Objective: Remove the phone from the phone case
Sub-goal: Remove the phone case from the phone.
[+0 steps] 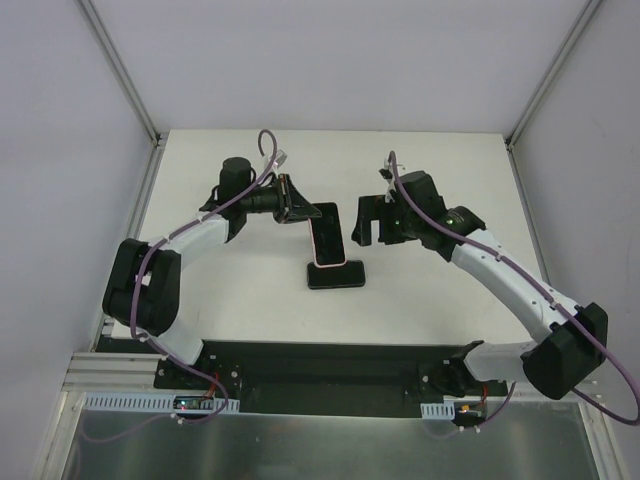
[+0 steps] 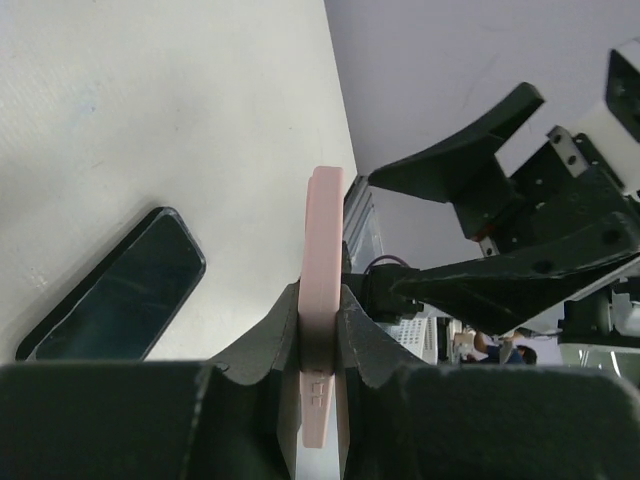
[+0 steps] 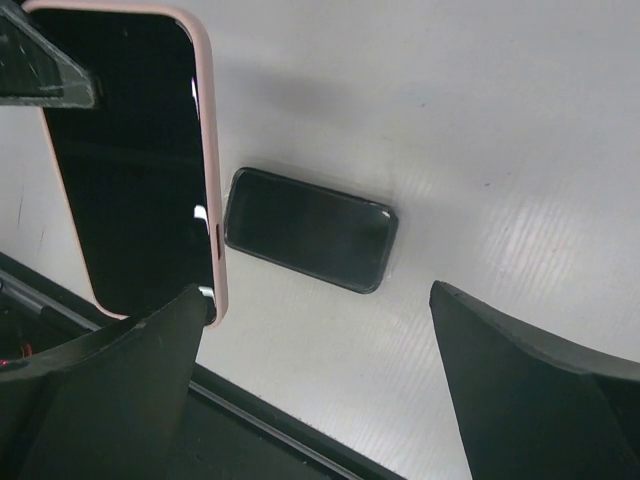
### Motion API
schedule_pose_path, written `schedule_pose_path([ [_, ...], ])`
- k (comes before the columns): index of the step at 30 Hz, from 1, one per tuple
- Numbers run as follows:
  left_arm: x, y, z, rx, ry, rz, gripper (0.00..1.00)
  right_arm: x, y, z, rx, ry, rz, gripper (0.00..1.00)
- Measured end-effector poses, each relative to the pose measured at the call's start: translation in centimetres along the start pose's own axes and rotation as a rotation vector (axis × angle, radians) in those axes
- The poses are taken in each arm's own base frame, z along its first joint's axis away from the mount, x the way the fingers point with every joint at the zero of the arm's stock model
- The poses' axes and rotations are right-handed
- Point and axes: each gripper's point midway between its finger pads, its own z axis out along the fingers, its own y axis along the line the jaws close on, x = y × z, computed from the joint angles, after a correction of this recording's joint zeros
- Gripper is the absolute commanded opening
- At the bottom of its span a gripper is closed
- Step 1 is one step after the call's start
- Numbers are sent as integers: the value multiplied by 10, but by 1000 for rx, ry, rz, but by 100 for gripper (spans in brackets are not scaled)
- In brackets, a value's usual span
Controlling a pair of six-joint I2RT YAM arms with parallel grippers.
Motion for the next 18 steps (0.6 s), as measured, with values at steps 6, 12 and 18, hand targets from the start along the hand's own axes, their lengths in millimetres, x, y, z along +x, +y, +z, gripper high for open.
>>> schedule_pose_path([
  [6, 2, -17, -4, 40, 18, 37, 0, 12, 18, 13, -48, 45, -18, 99],
  [12, 1, -26, -6, 70, 23, 31, 0, 13, 24, 16, -73, 39, -17, 97],
  [18, -2, -33, -6, 91, 11, 32, 0, 16, 22, 24, -67, 38, 0, 93],
])
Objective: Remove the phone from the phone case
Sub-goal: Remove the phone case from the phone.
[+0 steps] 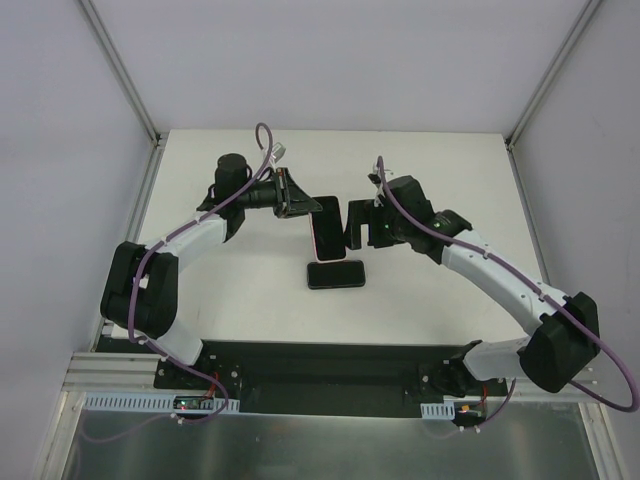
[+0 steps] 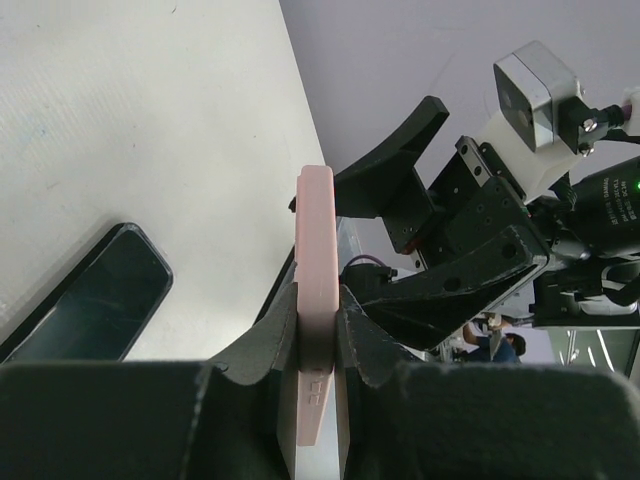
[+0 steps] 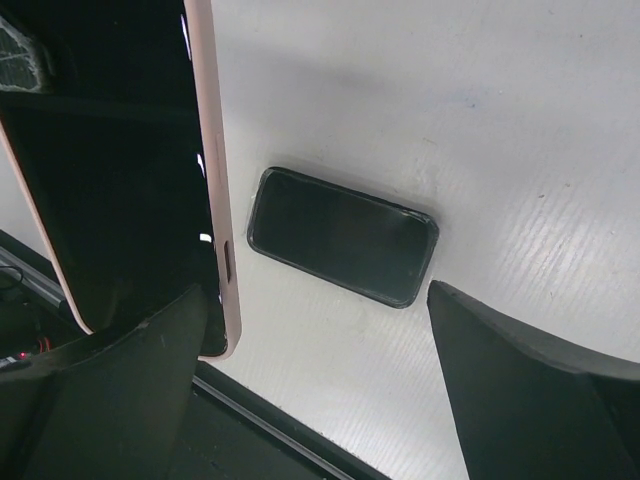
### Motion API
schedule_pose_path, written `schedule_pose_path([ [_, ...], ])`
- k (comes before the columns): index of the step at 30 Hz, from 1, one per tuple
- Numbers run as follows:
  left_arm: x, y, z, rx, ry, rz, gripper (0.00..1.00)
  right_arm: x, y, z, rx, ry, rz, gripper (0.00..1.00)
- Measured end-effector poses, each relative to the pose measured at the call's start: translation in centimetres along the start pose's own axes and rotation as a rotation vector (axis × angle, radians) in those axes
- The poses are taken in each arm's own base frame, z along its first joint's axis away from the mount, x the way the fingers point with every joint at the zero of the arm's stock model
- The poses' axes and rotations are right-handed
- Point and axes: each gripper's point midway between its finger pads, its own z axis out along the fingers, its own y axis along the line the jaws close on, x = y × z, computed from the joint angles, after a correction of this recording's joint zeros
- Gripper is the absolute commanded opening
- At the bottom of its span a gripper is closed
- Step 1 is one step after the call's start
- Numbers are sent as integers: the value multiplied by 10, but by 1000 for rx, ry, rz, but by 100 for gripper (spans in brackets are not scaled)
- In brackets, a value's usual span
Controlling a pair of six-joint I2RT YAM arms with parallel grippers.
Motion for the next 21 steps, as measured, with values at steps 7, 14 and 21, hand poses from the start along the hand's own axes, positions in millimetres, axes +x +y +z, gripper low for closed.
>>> schedule_pose_path([
  [7, -4, 0, -1, 4, -16, 11, 0, -2, -3, 4, 14, -26, 22, 90],
  [14, -7, 1, -4, 6, -31, 7, 0, -3, -11, 5, 58, -45, 32, 88],
  [21, -8, 2, -4, 4, -35, 0, 0, -5, -11, 5, 67, -53, 33, 86],
])
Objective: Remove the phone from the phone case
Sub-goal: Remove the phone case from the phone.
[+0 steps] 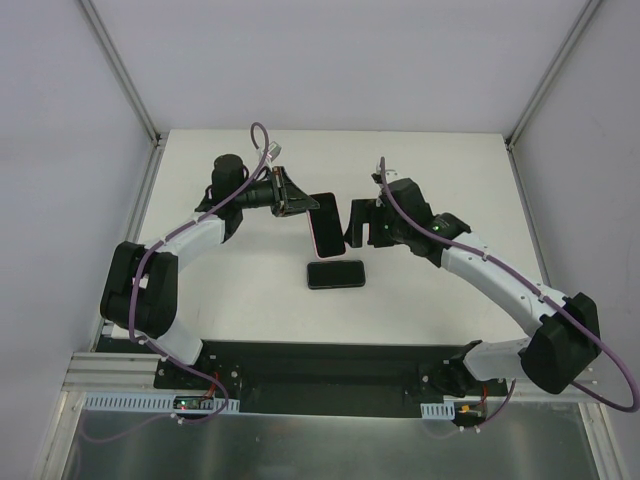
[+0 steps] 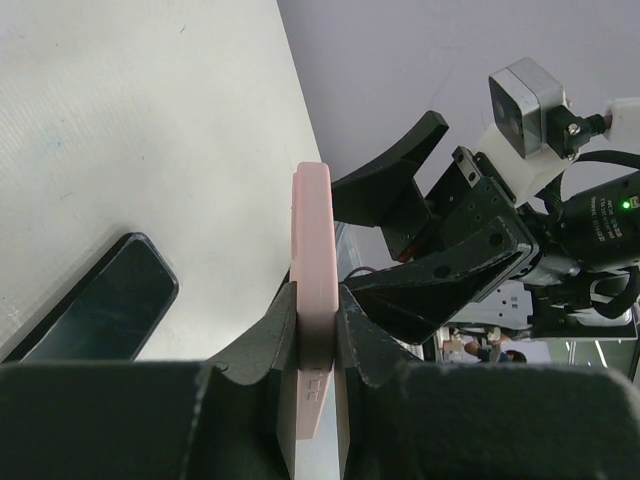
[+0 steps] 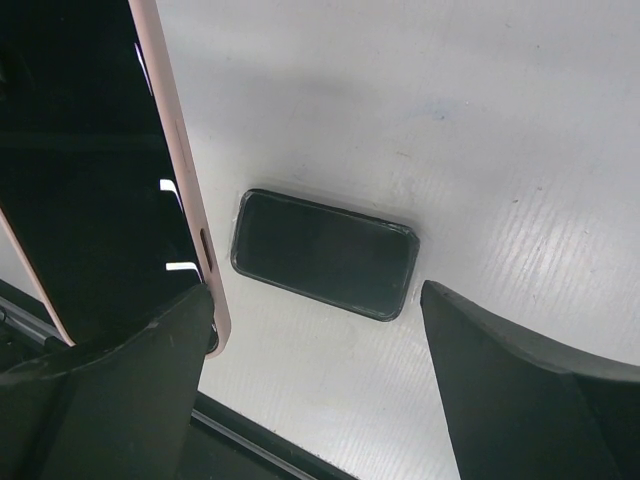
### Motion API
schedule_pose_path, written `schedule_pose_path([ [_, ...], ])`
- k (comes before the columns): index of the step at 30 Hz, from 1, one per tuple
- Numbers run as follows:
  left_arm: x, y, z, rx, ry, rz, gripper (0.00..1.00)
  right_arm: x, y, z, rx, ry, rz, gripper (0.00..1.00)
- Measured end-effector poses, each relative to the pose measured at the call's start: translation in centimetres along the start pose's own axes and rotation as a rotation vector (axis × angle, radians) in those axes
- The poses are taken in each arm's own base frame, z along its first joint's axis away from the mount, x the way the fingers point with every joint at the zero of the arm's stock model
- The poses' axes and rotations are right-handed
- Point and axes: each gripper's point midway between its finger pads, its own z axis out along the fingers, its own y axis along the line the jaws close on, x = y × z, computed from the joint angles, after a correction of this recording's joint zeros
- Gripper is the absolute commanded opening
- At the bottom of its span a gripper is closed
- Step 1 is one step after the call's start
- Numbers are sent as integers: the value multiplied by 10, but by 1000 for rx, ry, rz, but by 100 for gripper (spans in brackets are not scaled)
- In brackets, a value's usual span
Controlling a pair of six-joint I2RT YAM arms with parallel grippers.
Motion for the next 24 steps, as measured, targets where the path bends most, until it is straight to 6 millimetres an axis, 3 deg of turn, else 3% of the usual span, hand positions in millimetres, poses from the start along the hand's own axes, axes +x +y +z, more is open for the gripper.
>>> schedule_pose_path([
  [12, -3, -5, 0, 25, -17, 0, 0, -4, -2, 4, 27, -24, -12, 84],
  [24, -7, 5, 0, 47, -40, -65, 0, -4, -1, 16, 24, -19, -15, 75],
])
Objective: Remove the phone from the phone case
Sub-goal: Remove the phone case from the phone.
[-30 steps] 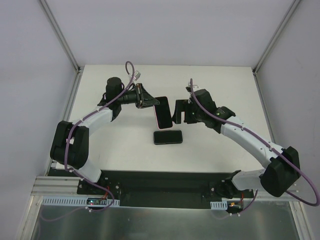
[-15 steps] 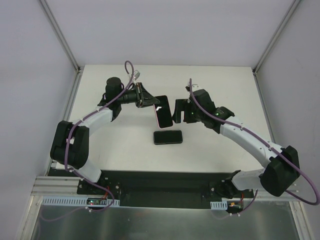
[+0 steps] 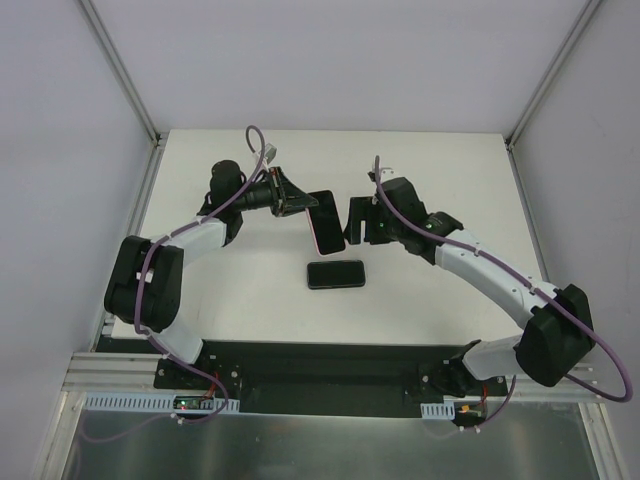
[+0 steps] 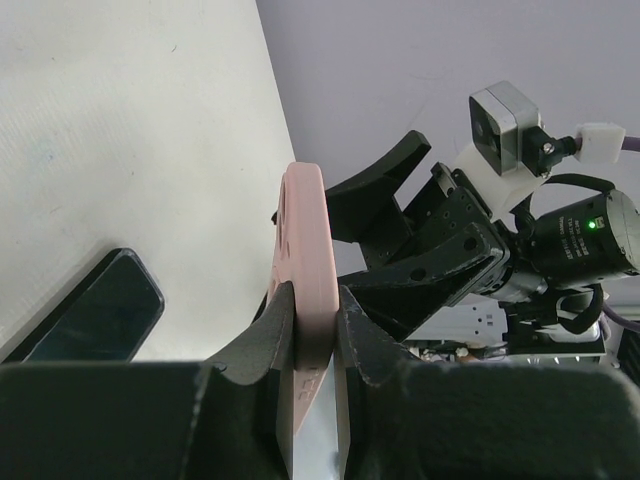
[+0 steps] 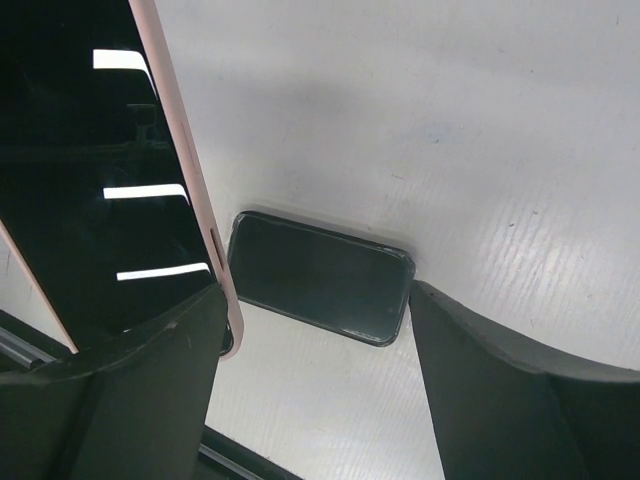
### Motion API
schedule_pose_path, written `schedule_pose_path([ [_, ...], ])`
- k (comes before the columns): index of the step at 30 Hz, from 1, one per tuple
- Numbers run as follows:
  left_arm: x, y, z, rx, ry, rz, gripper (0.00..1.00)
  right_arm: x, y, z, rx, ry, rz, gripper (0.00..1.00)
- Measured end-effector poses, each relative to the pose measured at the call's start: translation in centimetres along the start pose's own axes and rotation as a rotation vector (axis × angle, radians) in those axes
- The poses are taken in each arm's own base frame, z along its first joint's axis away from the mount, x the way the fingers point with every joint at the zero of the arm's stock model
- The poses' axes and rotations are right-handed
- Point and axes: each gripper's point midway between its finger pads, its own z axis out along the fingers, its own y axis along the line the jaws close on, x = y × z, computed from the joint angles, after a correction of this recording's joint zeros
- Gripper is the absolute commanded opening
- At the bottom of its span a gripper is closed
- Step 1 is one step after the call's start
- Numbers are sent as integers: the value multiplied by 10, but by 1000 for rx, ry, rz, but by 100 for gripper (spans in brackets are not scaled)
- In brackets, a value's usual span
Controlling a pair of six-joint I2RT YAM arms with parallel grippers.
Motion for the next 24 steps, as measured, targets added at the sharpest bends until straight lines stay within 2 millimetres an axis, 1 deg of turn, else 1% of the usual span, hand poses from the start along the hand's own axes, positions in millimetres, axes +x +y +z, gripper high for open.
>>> schedule_pose_path([
  [4, -2, -3, 0, 10, -9, 4, 0, -3, 4, 0, -32, -6, 8, 66],
  [9, -5, -4, -1, 39, -27, -16, 0, -8, 8, 1, -80, -16, 30, 61],
  [10, -5, -4, -1, 42, -28, -26, 0, -9, 10, 1, -89, -18, 32, 58],
  [12, -6, -2, -2, 48, -32, -46, 0, -11, 12, 1, -103, -21, 38, 54],
  [13, -7, -1, -2, 49, -35, -57, 0, -12, 13, 1, -112, -23, 42, 50],
  [18, -8, -3, -1, 64, -41, -79, 0, -15, 19, 0, -141, -32, 49, 41],
  [19, -9, -4, -1, 66, -43, -81, 0, -16, 20, 0, -145, -34, 48, 38],
  [24, -11, -7, -1, 80, -47, -93, 0, -18, 22, 1, -163, -46, 50, 34],
])
